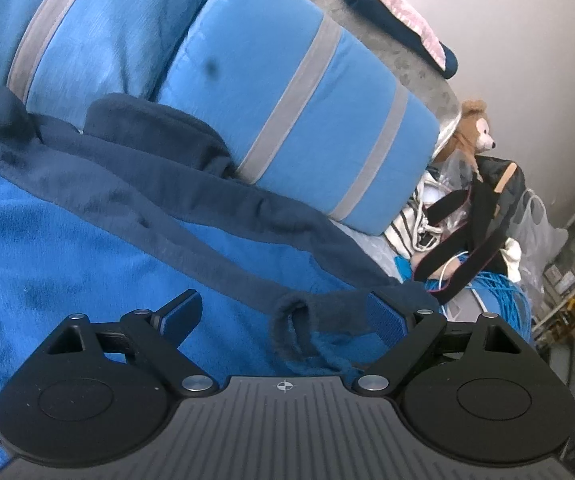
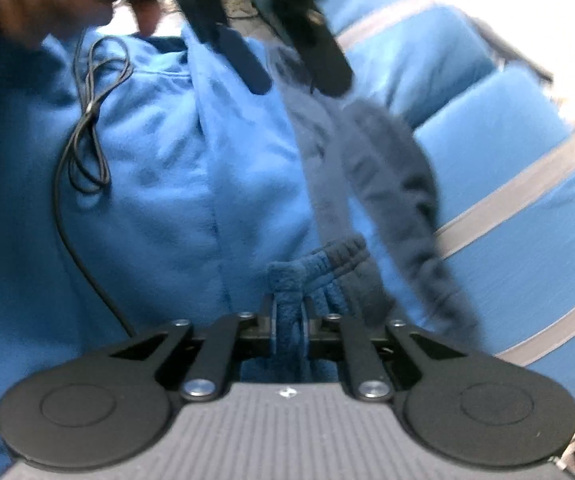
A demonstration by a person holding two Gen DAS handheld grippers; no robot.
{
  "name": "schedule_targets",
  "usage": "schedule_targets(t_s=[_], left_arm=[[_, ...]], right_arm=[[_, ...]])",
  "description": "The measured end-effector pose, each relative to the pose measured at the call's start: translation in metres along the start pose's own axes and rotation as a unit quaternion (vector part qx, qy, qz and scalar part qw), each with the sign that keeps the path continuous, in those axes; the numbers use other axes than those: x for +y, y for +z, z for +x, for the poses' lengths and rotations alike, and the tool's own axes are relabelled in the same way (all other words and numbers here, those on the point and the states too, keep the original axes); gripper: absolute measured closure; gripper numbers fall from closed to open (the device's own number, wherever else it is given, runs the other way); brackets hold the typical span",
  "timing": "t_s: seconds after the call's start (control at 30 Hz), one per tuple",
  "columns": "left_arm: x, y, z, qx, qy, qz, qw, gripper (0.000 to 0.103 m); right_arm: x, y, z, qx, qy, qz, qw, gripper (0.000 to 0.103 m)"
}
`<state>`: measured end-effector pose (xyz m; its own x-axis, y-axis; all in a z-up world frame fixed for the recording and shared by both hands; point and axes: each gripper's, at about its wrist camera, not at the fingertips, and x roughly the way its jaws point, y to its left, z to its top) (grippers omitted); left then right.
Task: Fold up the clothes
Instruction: 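Hold the navy cuff up with the right tool while the left tool moves toward it, then close the left tool on the navy cuff beside the right tool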
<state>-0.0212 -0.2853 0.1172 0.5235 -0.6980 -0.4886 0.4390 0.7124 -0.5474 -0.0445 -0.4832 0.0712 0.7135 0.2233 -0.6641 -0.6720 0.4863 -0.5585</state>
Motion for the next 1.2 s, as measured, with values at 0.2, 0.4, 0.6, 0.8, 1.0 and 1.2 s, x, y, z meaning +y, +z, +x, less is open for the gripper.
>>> schedule_targets(t_s=[0.2,0.4,0.6,0.8,1.0,1.2], left_arm=[[0.008,0.005,0.001,0.006,-0.008,-0.035,0.9993,0.013],[0.009,0.013,0.005,0.040,-0.015,-0.091,0.9949,0.013],[-0.004,0.011,0.032,0.108,-0.033,-0.137,0.9841,0.013],[-0.005,0.003,0.065,0.148,-0.059,-0.215,0.9635,0.013],[-0.004,-0.007,0.093,0.171,-0.080,-0.281,0.9409,0.014],[-0.002,-0.010,0.107,0.167,-0.086,-0.308,0.9325,0.025]], right_arm=[[0.015,-0.001,-0.012,-0.029,-0.071,-0.044,0.996,0.091],[0.017,-0.002,-0.016,-0.048,-0.113,-0.041,0.992,0.091],[0.021,-0.003,-0.020,-0.064,-0.139,-0.053,0.987,0.091],[0.025,-0.005,-0.024,-0.078,-0.156,-0.060,0.983,0.091],[0.030,-0.006,-0.027,-0.089,-0.163,-0.075,0.980,0.091],[0.037,-0.006,-0.029,-0.097,-0.169,-0.101,0.976,0.091]])
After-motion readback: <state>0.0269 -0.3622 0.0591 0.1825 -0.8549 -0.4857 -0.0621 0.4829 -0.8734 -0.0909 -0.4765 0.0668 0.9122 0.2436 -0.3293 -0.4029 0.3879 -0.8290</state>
